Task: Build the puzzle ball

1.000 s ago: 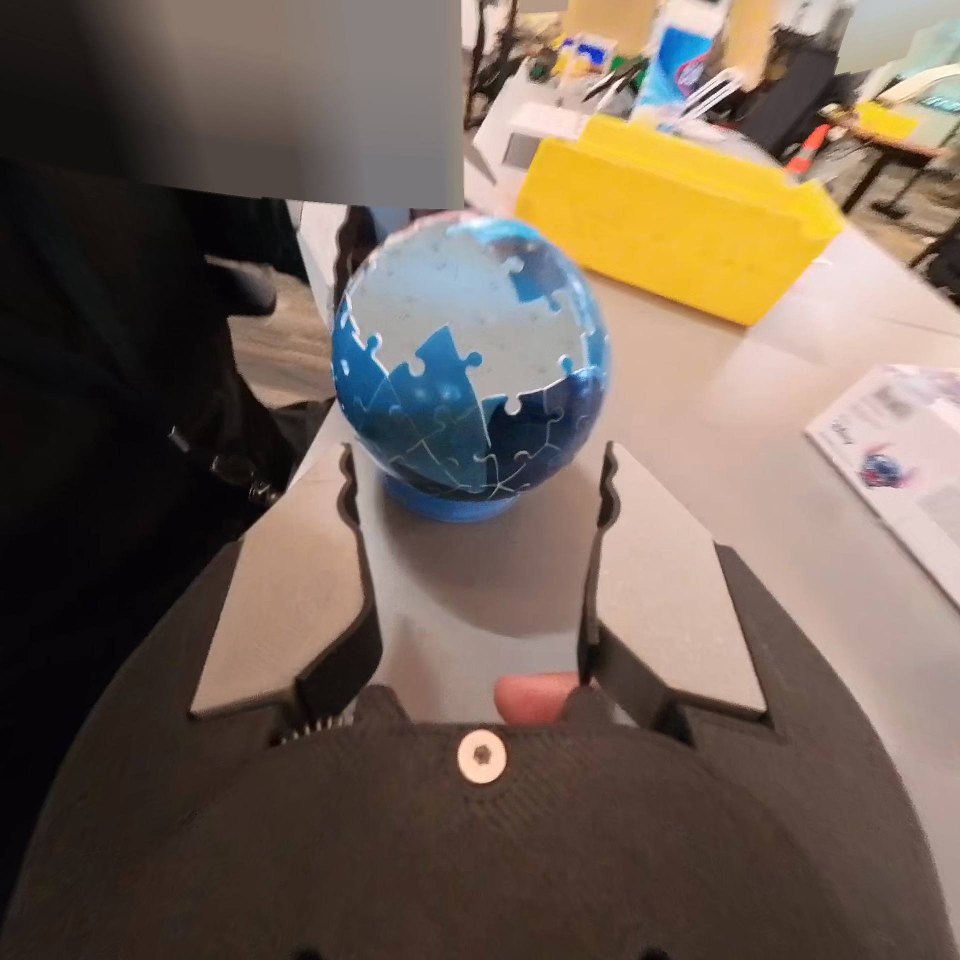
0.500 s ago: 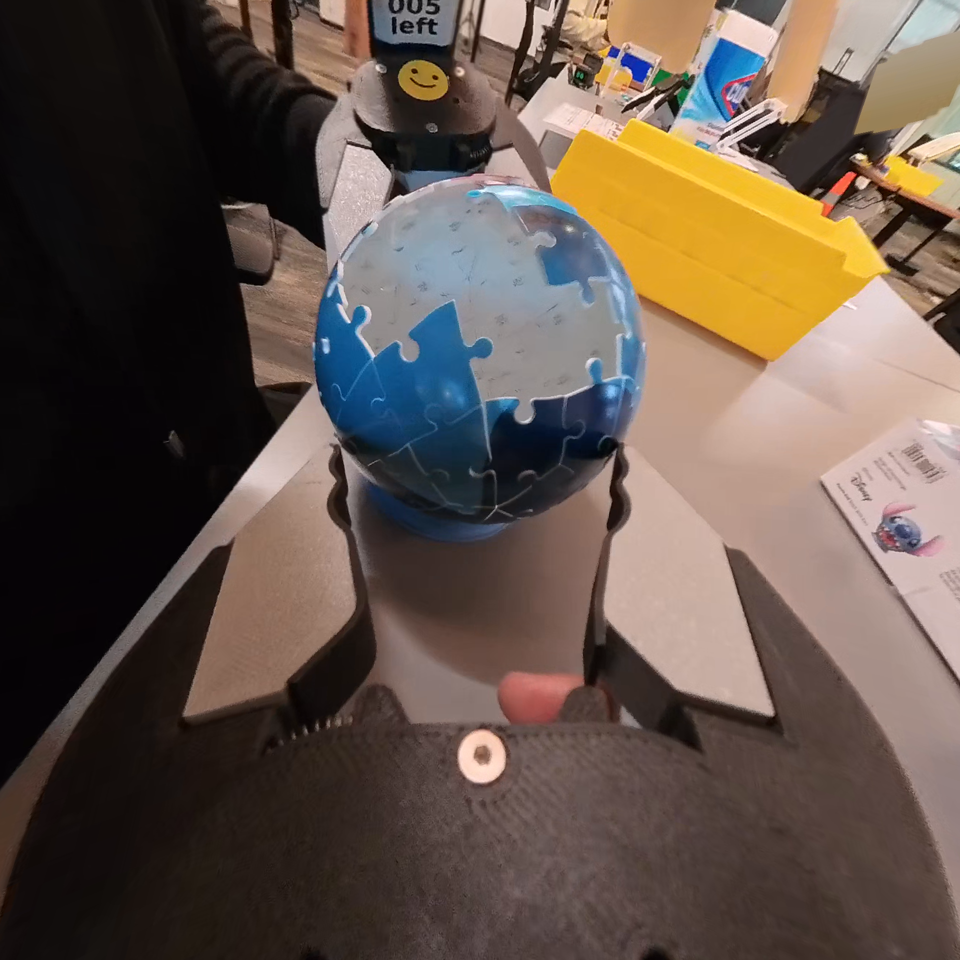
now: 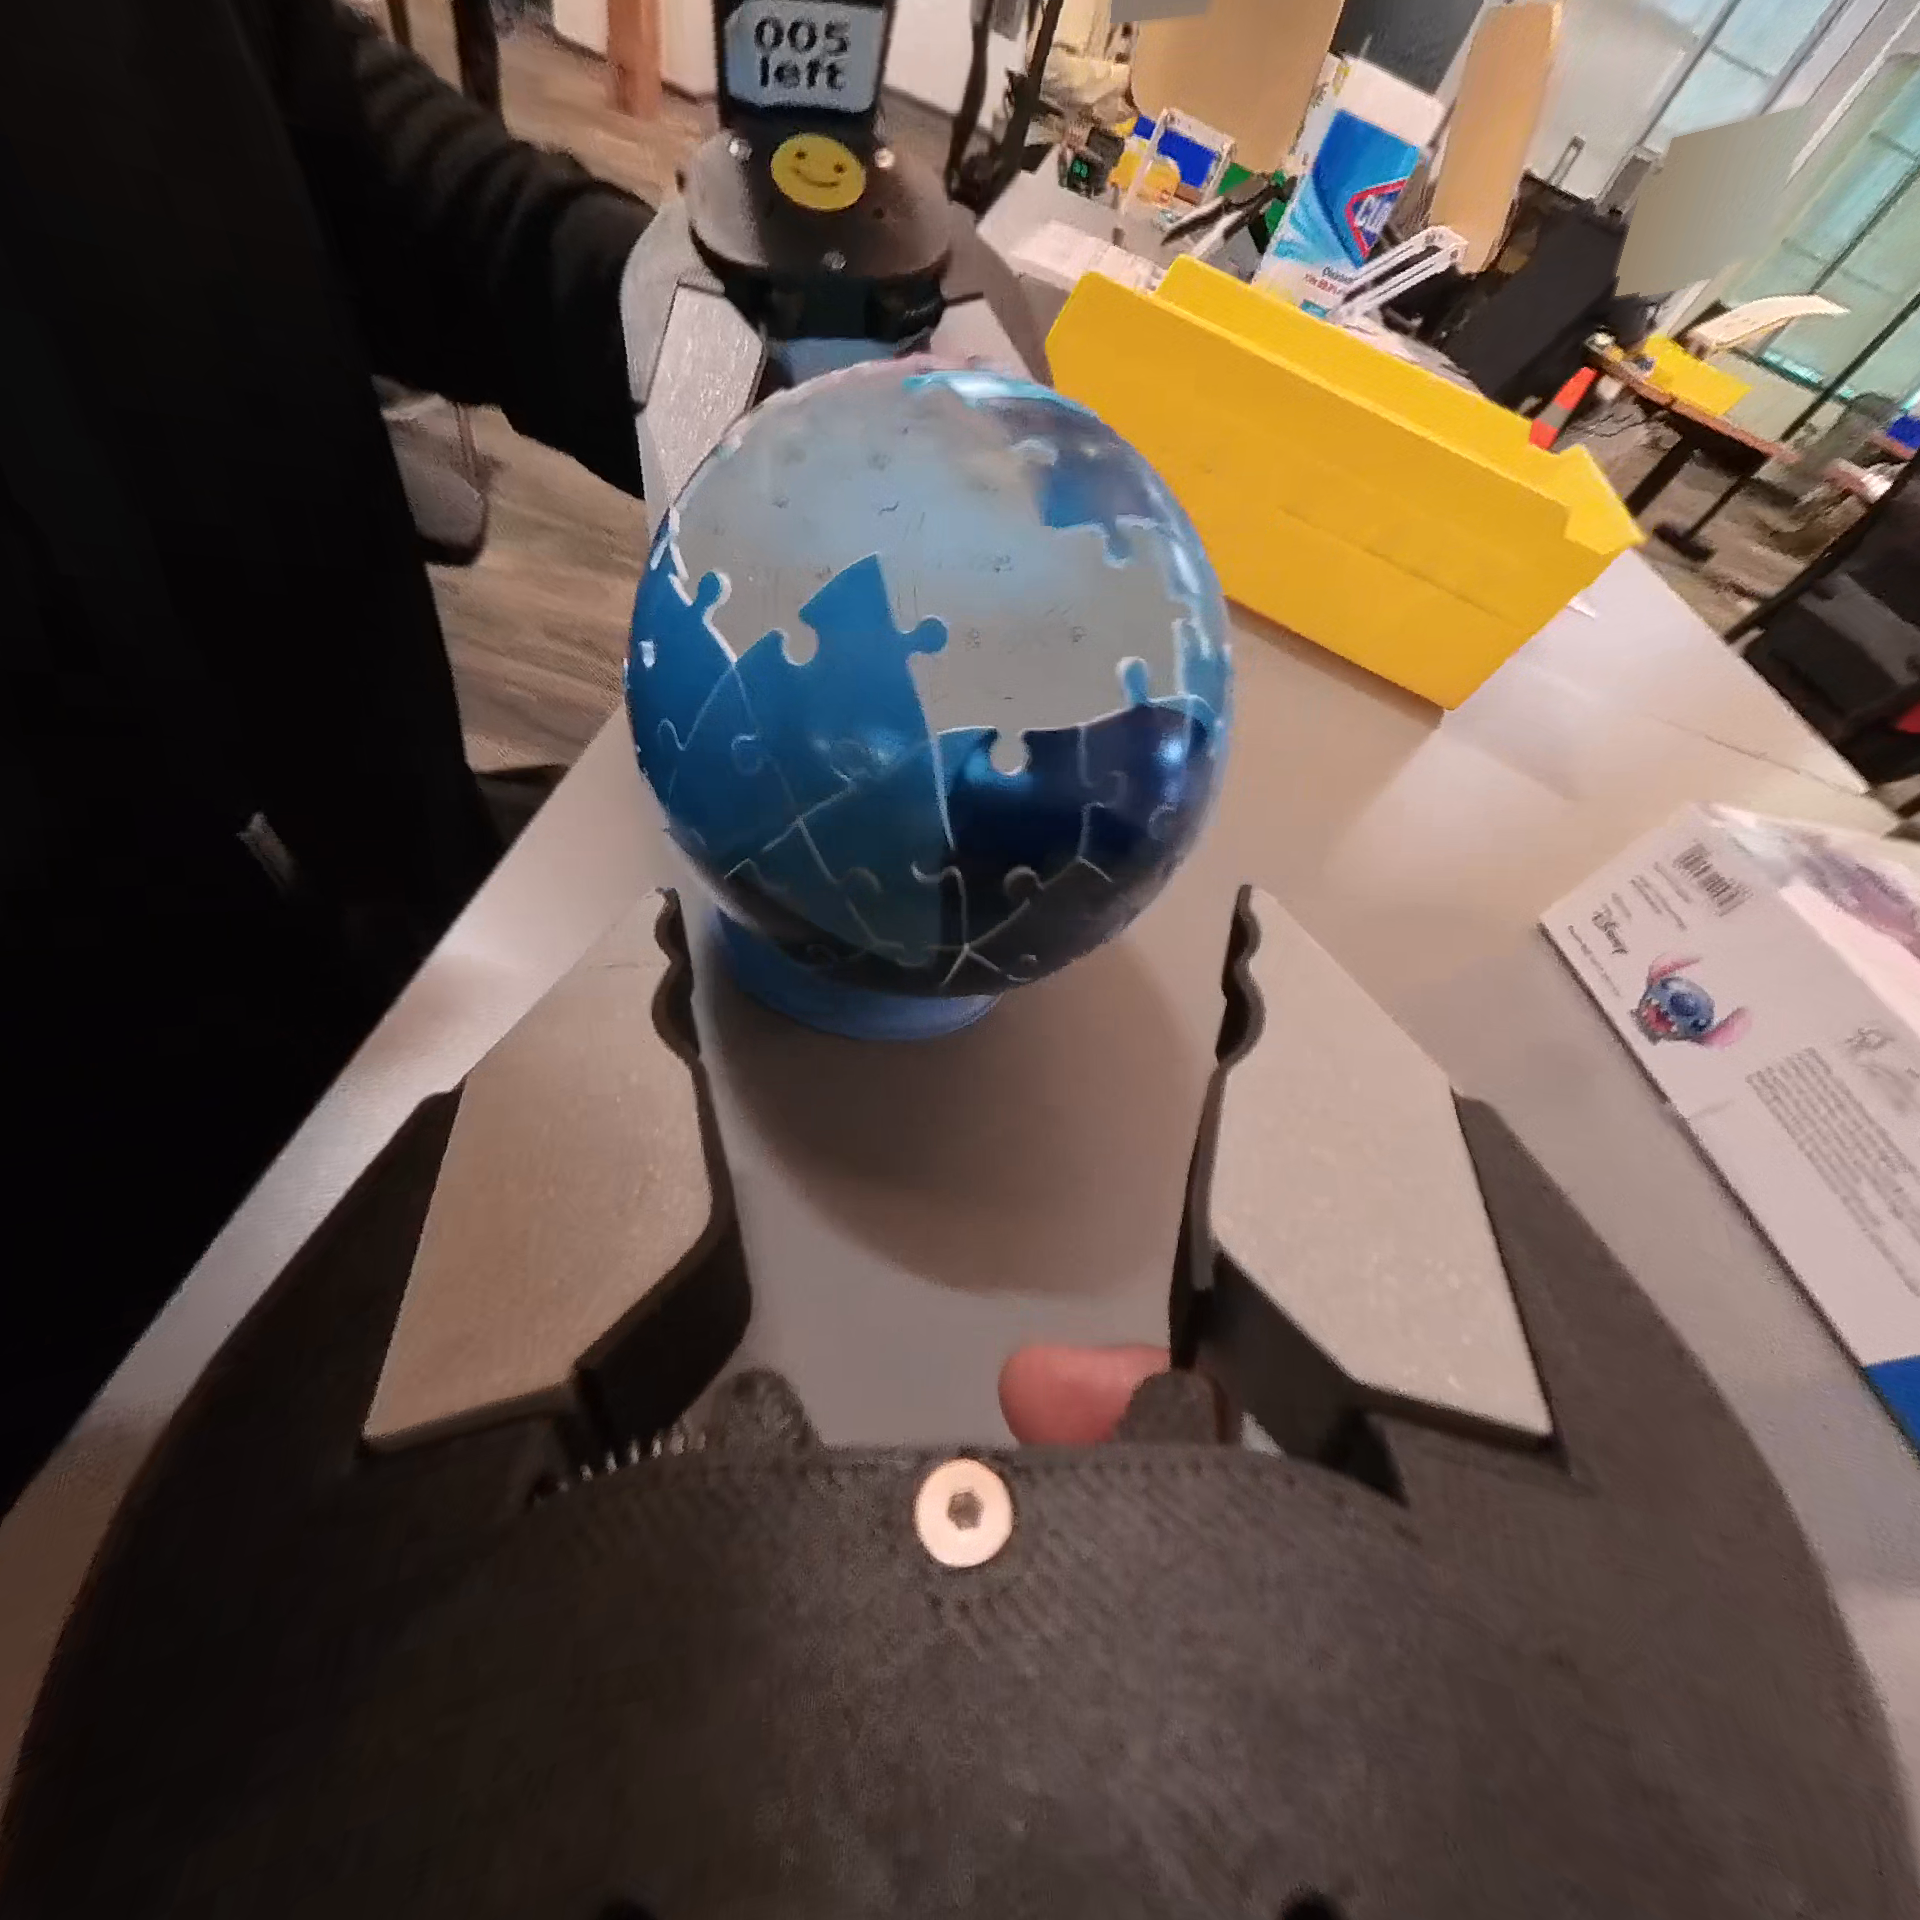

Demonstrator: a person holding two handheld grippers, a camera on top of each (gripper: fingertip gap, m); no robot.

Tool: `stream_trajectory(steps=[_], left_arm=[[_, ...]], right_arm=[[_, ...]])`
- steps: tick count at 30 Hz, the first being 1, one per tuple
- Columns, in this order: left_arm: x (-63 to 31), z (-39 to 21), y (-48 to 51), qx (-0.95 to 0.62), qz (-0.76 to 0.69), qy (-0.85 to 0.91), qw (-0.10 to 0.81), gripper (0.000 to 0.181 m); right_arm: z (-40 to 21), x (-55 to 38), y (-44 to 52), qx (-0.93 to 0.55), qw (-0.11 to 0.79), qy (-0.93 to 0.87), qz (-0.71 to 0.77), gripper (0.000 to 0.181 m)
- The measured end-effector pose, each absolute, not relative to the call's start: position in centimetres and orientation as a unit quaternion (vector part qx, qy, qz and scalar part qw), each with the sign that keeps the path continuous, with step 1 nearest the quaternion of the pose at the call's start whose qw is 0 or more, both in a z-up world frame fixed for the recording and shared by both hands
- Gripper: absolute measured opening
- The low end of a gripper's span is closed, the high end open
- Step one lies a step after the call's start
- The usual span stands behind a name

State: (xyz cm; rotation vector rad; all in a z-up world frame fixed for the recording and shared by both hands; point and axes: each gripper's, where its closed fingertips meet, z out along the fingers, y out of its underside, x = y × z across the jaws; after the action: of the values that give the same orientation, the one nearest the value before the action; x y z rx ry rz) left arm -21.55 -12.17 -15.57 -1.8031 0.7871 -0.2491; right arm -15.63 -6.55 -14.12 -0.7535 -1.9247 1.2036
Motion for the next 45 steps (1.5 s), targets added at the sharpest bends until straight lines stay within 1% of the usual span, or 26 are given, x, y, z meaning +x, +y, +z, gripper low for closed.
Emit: stream_trajectory(steps=[2, 5, 9, 15, 19, 22, 25, 27, 30, 34, 38, 45], left_arm=[[-22.2, -15.3, -12.8, -0.761, -0.095, 0.324, 0.555, 0.104], [-23.2, -14.9, -13.9, -0.762, -0.09, 0.303, 0.565, 0.103], [-24.9, -14.3, -15.6, -0.761, -0.097, 0.257, 0.587, 0.102], [-27.9, -13.5, -18.1, -0.77, -0.085, 0.167, 0.61, 0.096], [-29.0, -14.0, -20.0, -0.778, -0.061, 0.149, 0.607, 0.097], [-29.8, -14.9, -21.3, -0.793, -0.038, 0.138, 0.593, 0.097], [-30.6, -15.6, -22.7, -0.808, -0.027, 0.115, 0.577, 0.097], [-31.5, -16.2, -23.4, -0.819, -0.017, 0.094, 0.565, 0.095], [-32.8, -17.4, -24.0, -0.836, 0.003, 0.068, 0.545, 0.094], [-34.2, -18.0, -24.0, -0.843, 0.03, 0.041, 0.536, 0.095], [-35.9, -17.5, -24.5, -0.846, 0.046, 0.017, 0.531, 0.095], [-39.6, -17.2, -24.9, -0.836, 0.045, -0.037, 0.546, 0.091]], right_arm=[[-14.1, -15.3, -5.5, -0.31, 0.356, -0.745, 0.47, 0.1], [-14.5, -15.2, -3.2, -0.34, 0.362, -0.741, 0.452, 0.094], [-14.9, -15.3, -0.4, -0.389, 0.367, -0.72, 0.442, 0.094], [-13.9, -15.3, 2.4, -0.452, 0.364, -0.661, 0.475, 0.094], [-13.9, -14.9, 4.3, -0.488, 0.368, -0.63, 0.479, 0.096], [-13.6, -14.3, 5.2, -0.499, 0.381, -0.613, 0.48, 0.093], [-14.4, -14.0, 6.0, -0.517, 0.386, -0.617, 0.45, 0.092], [-15.2, -14.0, 6.6, -0.534, 0.382, -0.624, 0.423, 0.094], [-16.3, -14.3, 7.0, -0.551, 0.362, -0.635, 0.403, 0.103], [-17.3, -14.6, 7.3, -0.57, 0.344, -0.641, 0.382, 0.105], [-17.3, -14.6, 7.5, -0.569, 0.36, -0.643, 0.365, 0.096], [-17.3, -15.0, 8.4, -0.577, 0.367, -0.634, 0.36, 0.092]])
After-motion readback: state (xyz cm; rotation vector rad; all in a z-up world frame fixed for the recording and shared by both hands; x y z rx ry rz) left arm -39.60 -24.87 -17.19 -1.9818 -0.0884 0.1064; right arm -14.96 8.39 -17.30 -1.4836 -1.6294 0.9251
